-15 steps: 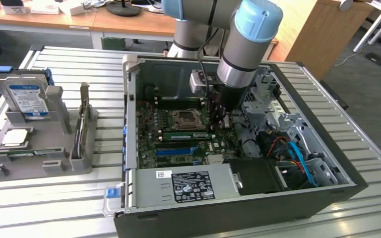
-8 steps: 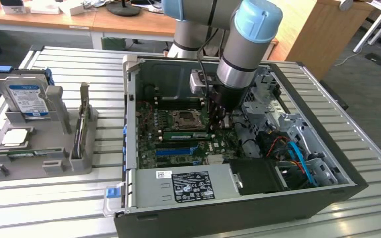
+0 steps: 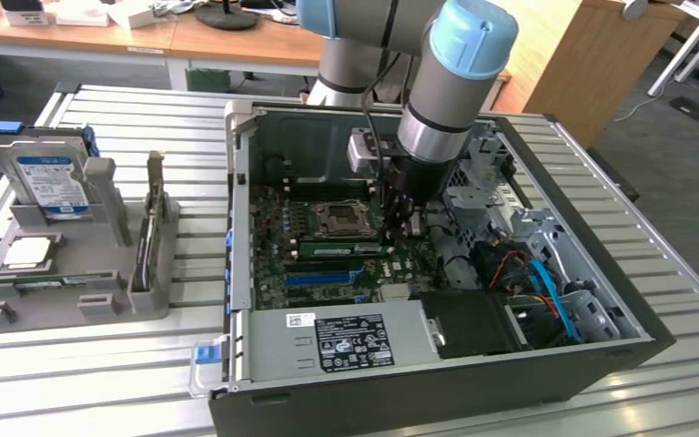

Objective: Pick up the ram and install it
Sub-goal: 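Press down the ram until it locks into place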

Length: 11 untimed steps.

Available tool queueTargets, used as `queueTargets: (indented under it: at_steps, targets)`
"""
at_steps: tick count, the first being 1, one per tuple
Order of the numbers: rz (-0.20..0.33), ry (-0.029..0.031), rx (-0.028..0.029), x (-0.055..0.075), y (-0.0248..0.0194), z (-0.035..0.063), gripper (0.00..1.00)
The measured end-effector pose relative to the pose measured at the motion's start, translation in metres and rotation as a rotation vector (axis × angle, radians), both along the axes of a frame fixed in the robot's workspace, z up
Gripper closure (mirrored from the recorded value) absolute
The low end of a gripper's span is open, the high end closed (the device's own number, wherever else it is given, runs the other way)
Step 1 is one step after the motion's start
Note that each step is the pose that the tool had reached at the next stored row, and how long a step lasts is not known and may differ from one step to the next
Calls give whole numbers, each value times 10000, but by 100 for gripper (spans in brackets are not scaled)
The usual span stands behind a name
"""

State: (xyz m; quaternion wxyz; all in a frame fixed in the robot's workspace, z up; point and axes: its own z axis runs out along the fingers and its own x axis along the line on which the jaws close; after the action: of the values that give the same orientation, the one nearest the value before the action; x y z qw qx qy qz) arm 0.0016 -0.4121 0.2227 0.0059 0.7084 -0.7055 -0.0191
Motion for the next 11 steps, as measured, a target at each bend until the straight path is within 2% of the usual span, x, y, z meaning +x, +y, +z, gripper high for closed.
queueTargets:
  at_steps: [3, 11]
  targets:
    - [-1, -2, 9, 0, 1, 8, 89]
    - [-1, -1, 1, 0, 0, 139, 89]
